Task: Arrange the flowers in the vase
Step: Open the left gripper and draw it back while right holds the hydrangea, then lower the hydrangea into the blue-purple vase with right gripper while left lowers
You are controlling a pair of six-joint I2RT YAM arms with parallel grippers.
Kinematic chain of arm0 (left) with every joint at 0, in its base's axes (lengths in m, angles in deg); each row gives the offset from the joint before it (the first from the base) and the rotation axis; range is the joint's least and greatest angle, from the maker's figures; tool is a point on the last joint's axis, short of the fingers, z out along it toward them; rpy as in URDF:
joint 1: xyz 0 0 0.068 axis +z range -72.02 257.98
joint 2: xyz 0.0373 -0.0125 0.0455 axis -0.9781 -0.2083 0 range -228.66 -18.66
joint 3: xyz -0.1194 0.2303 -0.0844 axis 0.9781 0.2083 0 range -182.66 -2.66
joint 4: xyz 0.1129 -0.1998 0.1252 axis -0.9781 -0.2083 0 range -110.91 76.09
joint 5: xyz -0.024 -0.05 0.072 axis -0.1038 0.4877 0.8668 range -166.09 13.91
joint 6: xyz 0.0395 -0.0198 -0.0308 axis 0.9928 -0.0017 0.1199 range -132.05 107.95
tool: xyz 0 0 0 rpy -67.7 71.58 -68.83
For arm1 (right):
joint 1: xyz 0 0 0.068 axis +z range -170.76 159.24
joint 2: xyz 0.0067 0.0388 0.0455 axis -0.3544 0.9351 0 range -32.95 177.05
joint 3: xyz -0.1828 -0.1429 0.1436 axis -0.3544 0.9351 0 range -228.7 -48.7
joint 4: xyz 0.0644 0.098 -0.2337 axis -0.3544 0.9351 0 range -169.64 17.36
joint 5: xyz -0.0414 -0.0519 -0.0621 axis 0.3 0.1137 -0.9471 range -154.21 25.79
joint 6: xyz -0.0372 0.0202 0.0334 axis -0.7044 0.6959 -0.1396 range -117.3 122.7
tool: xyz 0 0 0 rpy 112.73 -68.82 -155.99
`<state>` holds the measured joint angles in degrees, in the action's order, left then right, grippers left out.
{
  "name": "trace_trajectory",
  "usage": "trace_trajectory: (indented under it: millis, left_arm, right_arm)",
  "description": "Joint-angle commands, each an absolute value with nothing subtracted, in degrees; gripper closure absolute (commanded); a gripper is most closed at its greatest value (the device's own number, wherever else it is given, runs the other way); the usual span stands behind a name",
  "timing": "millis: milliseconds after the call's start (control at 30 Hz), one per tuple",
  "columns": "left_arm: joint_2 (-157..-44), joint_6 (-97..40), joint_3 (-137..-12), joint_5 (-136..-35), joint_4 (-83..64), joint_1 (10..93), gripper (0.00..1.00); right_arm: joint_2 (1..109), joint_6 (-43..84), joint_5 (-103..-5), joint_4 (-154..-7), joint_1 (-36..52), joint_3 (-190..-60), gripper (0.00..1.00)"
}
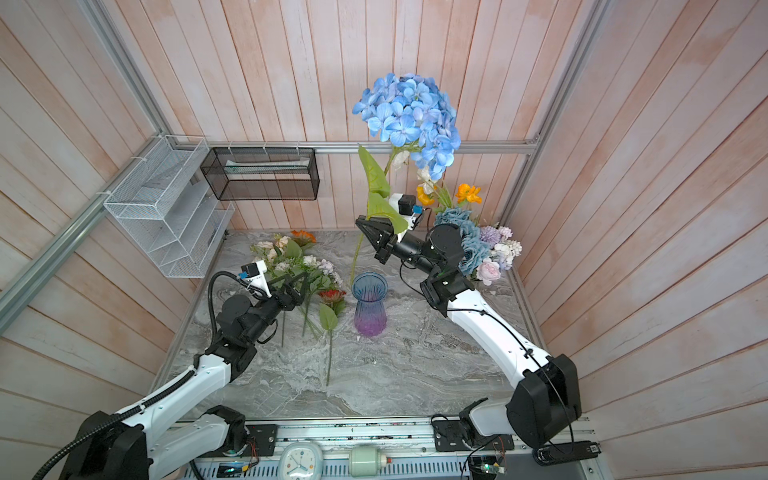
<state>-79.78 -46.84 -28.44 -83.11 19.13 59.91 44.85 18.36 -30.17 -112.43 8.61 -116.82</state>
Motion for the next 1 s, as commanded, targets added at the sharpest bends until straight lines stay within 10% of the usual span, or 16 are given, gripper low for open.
trace_trajectory:
  millis: [0, 967]
  left_arm:
    - [-80.81, -53.39, -25.66, -82.59, 17.54, 61.97, 0.04]
    - [-78.74, -51.17, -27.95, -74.92, 6.03, 63.55, 0.00]
  right_arm:
    - [42.19, 13.16, -34.62, -109.19, 8.00, -116.51, 1.00]
    - [45.62, 10.13, -48.57, -110.08, 11.68, -93.96, 0.83]
